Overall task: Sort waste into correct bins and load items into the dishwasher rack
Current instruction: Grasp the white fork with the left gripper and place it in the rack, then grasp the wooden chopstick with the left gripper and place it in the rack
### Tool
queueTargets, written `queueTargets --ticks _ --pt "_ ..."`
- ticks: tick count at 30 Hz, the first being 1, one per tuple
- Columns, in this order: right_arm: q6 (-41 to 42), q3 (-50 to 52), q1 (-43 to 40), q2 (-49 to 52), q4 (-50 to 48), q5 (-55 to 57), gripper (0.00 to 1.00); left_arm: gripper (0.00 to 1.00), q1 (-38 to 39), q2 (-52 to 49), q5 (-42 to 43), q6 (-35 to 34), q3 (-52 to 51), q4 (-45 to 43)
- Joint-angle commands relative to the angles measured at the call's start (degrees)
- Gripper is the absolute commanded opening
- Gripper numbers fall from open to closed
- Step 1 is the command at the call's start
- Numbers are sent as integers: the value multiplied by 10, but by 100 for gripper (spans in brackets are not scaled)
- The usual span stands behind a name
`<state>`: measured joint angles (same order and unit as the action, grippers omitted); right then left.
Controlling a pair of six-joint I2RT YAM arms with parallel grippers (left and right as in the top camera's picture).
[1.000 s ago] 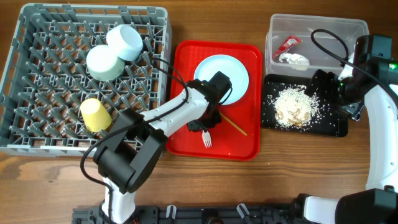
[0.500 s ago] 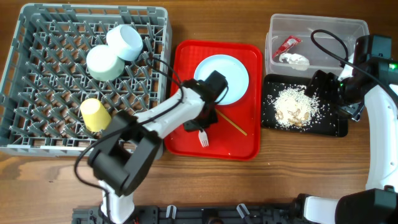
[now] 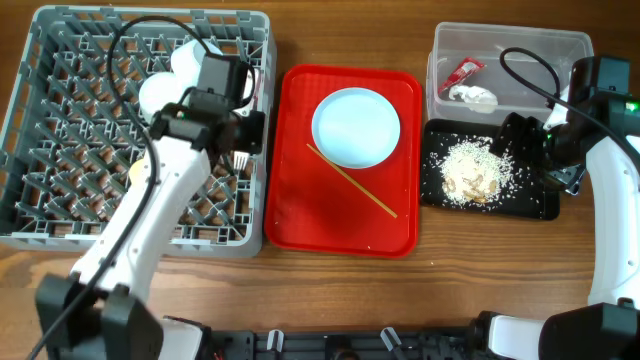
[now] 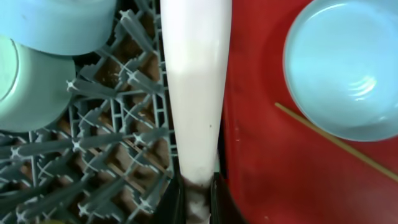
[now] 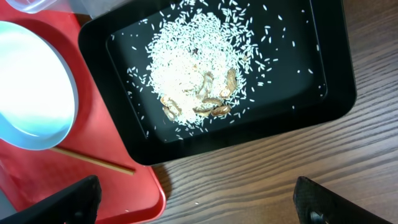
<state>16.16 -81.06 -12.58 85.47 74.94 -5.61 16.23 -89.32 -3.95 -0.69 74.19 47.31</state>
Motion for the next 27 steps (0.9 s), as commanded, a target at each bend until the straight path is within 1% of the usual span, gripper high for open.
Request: queueTargets --ticks 1,2,3,4,5,6,7,10,11,12,14,16,19,20,21,24,25,26,27 --pt "-12 -10 -2 -10 -1 -9 100 6 -15 -44 -7 33 -1 -13" --pt "-12 -10 -2 -10 -1 -9 100 11 -19 -54 -7 33 -1 -17" --pt "-12 -10 -2 -10 0 -9 100 25 -21 -64 -7 33 -1 -19" --pt "-12 -10 -2 -10 0 -9 100 34 -23 -68 -7 33 -1 -20" --pt "-12 -10 -2 -10 0 -9 100 38 -23 -68 -7 33 -1 -21" --pt "-12 -10 -2 -10 0 -9 100 49 -23 -68 -7 33 0 -24" --pt "-12 -10 -2 -10 0 -9 100 53 -23 -68 -7 33 0 -28" --pt "-12 -10 -2 -10 1 -9 100 58 -22 -62 -6 31 9 -34" --pt "-12 -10 -2 -10 1 -9 100 61 -22 -58 -6 30 13 -34" --pt "-12 -10 -2 -10 1 -9 100 61 -21 -50 -5 27 15 -33" --pt "-12 -10 -2 -10 1 -9 100 61 -10 -30 7 -4 16 -31" --pt "-12 -10 -2 -10 -1 -9 100 61 7 -14 63 -21 16 -28" --pt "-12 -10 -2 -10 -1 -9 100 60 60 -5 185 -86 16 -31" --pt "-12 -10 -2 -10 -2 -9 99 63 92 -9 204 -134 16 -39" --pt "-12 -10 -2 -10 -2 -9 100 64 120 -15 203 -172 16 -47" --pt "-12 -10 -2 -10 -3 -9 100 69 199 -50 156 -316 16 -74" --pt "-12 -10 -2 -10 -3 -9 100 68 228 -73 114 -385 16 -82" --pt "-12 -10 -2 -10 -3 -9 100 67 240 -87 94 -420 16 -85" --pt "-12 -10 -2 -10 -3 -9 100 64 251 -103 76 -457 16 -89"
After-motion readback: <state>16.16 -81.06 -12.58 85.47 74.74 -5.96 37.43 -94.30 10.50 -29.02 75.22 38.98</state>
